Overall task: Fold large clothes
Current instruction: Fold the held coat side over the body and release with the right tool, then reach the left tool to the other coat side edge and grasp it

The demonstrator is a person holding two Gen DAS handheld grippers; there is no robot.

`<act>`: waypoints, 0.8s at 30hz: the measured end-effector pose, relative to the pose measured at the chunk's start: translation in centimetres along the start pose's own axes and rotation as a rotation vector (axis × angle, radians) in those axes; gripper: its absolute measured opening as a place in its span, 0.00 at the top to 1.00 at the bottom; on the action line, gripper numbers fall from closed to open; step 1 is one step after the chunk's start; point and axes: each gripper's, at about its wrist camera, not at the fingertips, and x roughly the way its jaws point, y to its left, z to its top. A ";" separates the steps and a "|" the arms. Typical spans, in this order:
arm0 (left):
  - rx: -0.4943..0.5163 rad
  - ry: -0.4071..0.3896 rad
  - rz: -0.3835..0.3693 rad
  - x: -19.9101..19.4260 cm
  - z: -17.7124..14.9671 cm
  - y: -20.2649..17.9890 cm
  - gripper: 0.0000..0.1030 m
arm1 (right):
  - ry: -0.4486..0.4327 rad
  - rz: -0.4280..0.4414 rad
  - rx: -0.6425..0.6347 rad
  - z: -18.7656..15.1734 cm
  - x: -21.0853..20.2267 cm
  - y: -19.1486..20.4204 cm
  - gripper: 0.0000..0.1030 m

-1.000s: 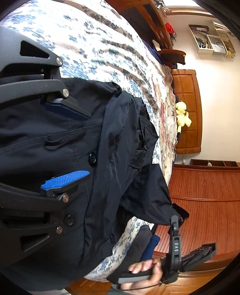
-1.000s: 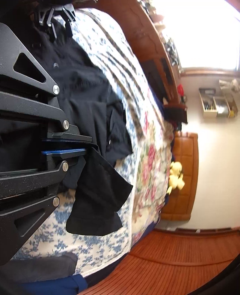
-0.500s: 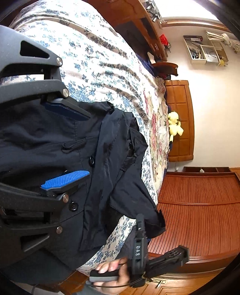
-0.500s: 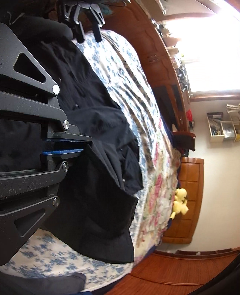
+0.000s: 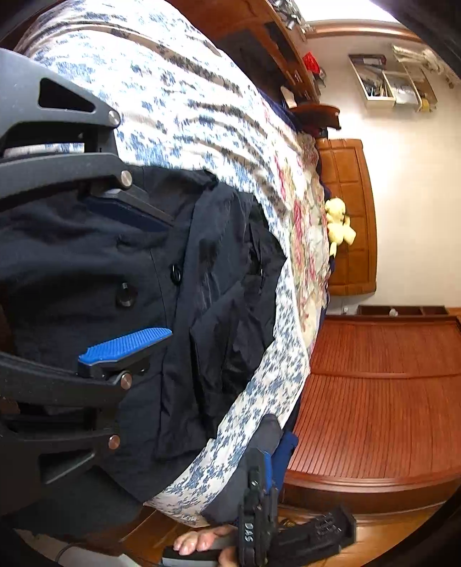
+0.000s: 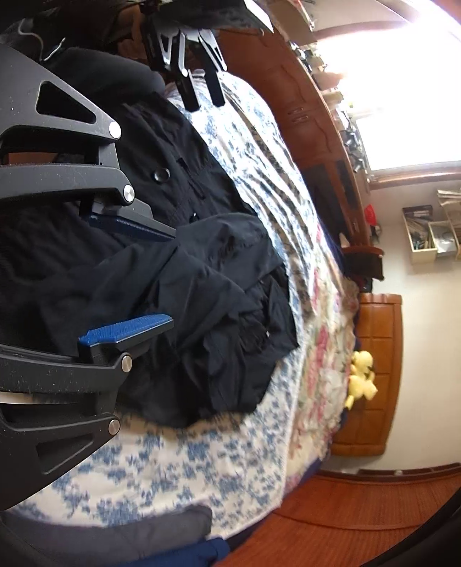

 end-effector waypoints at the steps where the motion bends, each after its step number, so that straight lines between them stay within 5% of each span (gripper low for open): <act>1: 0.008 0.006 -0.005 0.3 0.1 -0.5 0.46 | -0.004 -0.012 -0.002 -0.1 -0.4 -0.3 0.56; 24: 0.232 0.155 -0.207 10.9 4.0 -13.7 0.46 | 0.028 -0.139 0.143 -8.6 -0.8 -9.4 0.54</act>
